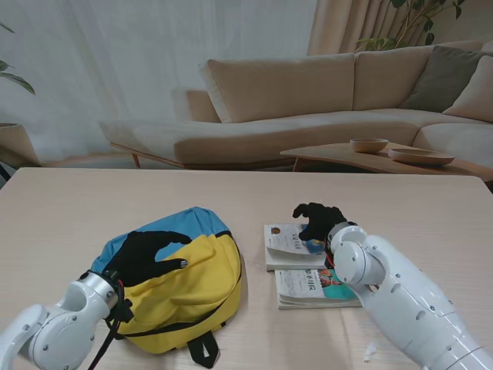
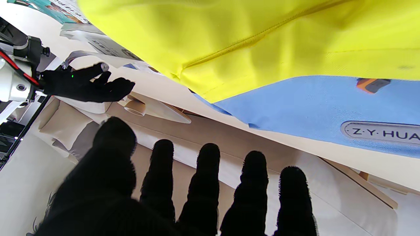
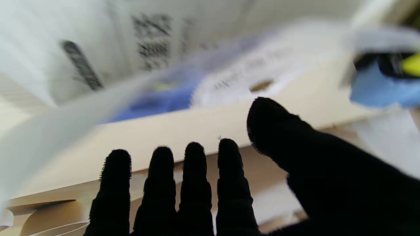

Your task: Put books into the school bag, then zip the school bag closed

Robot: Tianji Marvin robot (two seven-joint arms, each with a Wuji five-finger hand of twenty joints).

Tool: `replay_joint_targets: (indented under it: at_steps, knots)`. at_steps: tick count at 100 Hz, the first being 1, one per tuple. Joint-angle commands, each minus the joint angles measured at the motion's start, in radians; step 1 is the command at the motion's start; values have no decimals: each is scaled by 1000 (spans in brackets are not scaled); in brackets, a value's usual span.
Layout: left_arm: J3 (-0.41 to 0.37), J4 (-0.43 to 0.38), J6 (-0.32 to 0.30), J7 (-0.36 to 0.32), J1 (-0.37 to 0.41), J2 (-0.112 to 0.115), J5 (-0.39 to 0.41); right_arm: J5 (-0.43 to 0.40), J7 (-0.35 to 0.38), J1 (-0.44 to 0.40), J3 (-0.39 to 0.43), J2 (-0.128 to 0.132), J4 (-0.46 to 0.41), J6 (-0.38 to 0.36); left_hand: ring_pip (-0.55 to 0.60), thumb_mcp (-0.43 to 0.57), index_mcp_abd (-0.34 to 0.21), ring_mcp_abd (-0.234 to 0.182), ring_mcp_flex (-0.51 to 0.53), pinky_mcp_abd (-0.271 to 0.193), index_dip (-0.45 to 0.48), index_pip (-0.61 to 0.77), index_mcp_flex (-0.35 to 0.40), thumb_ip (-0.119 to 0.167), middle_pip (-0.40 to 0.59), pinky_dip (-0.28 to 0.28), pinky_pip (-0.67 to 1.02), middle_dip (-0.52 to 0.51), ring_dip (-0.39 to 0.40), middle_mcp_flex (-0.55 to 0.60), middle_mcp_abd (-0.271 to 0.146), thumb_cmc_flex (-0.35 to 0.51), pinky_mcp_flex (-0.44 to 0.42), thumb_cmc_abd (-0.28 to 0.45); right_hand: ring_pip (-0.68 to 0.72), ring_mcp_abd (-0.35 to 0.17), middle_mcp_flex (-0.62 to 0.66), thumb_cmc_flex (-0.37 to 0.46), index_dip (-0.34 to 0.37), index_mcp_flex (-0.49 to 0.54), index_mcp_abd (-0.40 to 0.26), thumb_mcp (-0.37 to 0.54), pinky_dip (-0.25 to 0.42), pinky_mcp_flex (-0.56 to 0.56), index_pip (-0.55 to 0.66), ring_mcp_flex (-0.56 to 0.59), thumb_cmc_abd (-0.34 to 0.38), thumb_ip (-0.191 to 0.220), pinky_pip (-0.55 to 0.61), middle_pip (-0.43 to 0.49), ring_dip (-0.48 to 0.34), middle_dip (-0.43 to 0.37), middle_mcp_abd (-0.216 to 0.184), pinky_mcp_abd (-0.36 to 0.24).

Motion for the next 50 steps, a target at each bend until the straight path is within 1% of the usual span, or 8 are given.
replay_joint_targets:
  at_steps: [1, 15, 24, 30, 32, 35, 38, 50]
  knots:
    - [-1, -6, -8, -10, 12, -8, -6, 6, 20, 4, -10, 15, 14, -8, -16, 20, -18, -16, -7, -21, -20, 7, -39, 35, -10, -5, -32, -13, -14, -28, -11, -16, -22, 21, -43, -45, -99, 45, -2, -89, -32, -25, -29, -34, -30, -79, -50, -29, -45, -21, -22, -18, -61, -38]
    - [-3, -4, -17, -3, 16, -9, -7, -46, 90, 27, -47, 34, 31, -12, -16, 28, -18, -14, -4, -18, -22, 9, -39, 34, -9, -2, -37, -13, -13, -21, -8, -20, -18, 18, -103, -68, -118, 49, -4, -213, -51, -45, -75, -72, -83, -170, -107, -44, -108, -254, -61, -130, -84, -69]
    - [-4, -2, -18, 2, 18, -10, -10, -71, 118, 45, -75, 42, 47, -12, -14, 33, -17, -12, 2, -18, -23, 11, -35, 34, -7, 0, -39, -13, -12, -18, -6, -21, -17, 16, -159, -71, -123, 45, -27, -224, -69, -57, -102, -95, -284, -204, -126, -48, -135, -425, -95, -191, -91, -78]
    - [-7, -5, -19, -7, 21, -9, -14, -80, 127, 56, -92, 45, 59, -7, -12, 35, -17, -13, 5, -14, -25, 9, -40, 33, -8, 2, -40, -13, -11, -18, -10, -24, -14, 19, -211, -64, -131, 42, 215, -180, -87, -70, -122, -107, -617, -212, -135, -50, -145, -521, -125, -228, -86, -78]
    - [-7, -5, -19, -7, 22, -9, -16, -82, 129, 60, -98, 46, 64, -7, -10, 35, -16, -12, 8, -14, -25, 10, -38, 33, -7, 2, -40, -13, -10, -16, -7, -24, -14, 18, -218, -65, -137, 41, 243, -174, -90, -72, -124, -111, -656, -215, -139, -50, -148, -537, -129, -236, -83, -76]
    - [-7, -5, -19, -5, 23, -10, -19, -85, 135, 67, -109, 47, 71, -7, -8, 37, -15, -8, 12, -13, -25, 12, -34, 32, -5, 4, -40, -12, -9, -11, -5, -23, -11, 15, -249, -66, -140, 36, 216, -169, -93, -75, -128, -115, -685, -220, -141, -51, -153, -567, -146, -251, -78, -75]
    - [-8, -4, -19, -3, 24, -10, -20, -85, 140, 74, -118, 48, 78, -5, -8, 38, -14, -7, 12, -11, -26, 11, -35, 32, -6, 4, -40, -13, -9, -12, -4, -23, -10, 16, -252, -60, -142, 32, 116, -162, -90, -78, -131, -117, -689, -218, -143, -50, -155, -585, -147, -257, -70, -75]
    - [-10, -4, -22, -1, 26, -10, -21, -67, 151, 97, -148, 48, 105, 4, -4, 42, -14, -7, 14, -8, -28, 11, -38, 31, -5, 8, -42, -13, -7, -12, -7, -27, -6, 16, -235, -49, -135, 33, 75, -158, -90, -80, -132, -112, -693, -218, -146, -51, -153, -560, -139, -244, -49, -53]
